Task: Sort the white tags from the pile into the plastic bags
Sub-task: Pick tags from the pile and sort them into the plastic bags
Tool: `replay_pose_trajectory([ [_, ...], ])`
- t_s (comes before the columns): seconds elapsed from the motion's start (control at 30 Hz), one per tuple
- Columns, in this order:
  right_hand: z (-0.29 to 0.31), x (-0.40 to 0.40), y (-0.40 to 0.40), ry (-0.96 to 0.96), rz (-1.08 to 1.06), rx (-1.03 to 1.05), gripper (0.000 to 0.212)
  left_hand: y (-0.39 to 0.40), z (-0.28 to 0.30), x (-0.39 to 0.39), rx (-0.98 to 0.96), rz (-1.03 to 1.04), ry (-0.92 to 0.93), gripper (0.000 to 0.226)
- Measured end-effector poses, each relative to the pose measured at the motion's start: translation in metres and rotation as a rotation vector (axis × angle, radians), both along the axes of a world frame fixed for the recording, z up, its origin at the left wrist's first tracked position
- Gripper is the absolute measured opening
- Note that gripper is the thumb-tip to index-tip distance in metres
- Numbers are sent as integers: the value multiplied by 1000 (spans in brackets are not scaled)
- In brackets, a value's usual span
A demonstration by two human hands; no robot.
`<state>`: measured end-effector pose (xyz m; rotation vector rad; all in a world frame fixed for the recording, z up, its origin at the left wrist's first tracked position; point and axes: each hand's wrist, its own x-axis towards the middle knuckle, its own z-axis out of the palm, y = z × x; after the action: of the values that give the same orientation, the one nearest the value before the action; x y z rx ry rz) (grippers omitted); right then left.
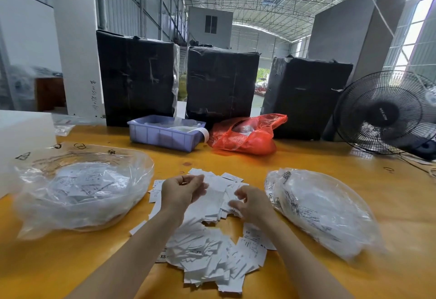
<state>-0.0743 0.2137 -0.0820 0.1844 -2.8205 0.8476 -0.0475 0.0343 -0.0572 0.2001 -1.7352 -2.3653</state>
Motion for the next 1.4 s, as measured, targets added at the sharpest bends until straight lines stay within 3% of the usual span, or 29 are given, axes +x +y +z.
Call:
replay_pose_trajectory([
  [0.07,-7,-2,2,-75,5,14,55,-1,-2,1,-139,15,37,13],
  [0.13,-9,-5,3,-83,-8,-46,56,-1,-4,2,-252,32,57,13],
  [0.23,-9,-6,4,-96,1,-87,39,0,-7,0,-362,41,51,9],
  [0.3,-7,-5,5,-108,-1,-111,20,1,-10,-2,-401,27,30,17],
  [0.37,-3,-3,6,-90,-17,-189,23,2,-11,-2,-440,10,11,20],
  [0.43,5,-1,6,-12,-68,-360,22,1,-10,-2,-444,0,1,18],
  [0.5,18,2,5,15,-95,-661,13,0,-8,-1,-427,0,-7,17],
  [0.6,36,11,-5,-141,29,-1071,10,1,-6,1,-406,-9,-13,21],
  [0.67,42,15,-13,-180,110,-1162,15,2,-6,2,-402,-24,-16,23],
  [0.97,40,22,-32,21,106,-1103,7,7,-1,5,-353,-150,-19,24],
  [1.4,33,25,-40,52,84,-1111,14,10,2,3,-114,-262,-115,31],
])
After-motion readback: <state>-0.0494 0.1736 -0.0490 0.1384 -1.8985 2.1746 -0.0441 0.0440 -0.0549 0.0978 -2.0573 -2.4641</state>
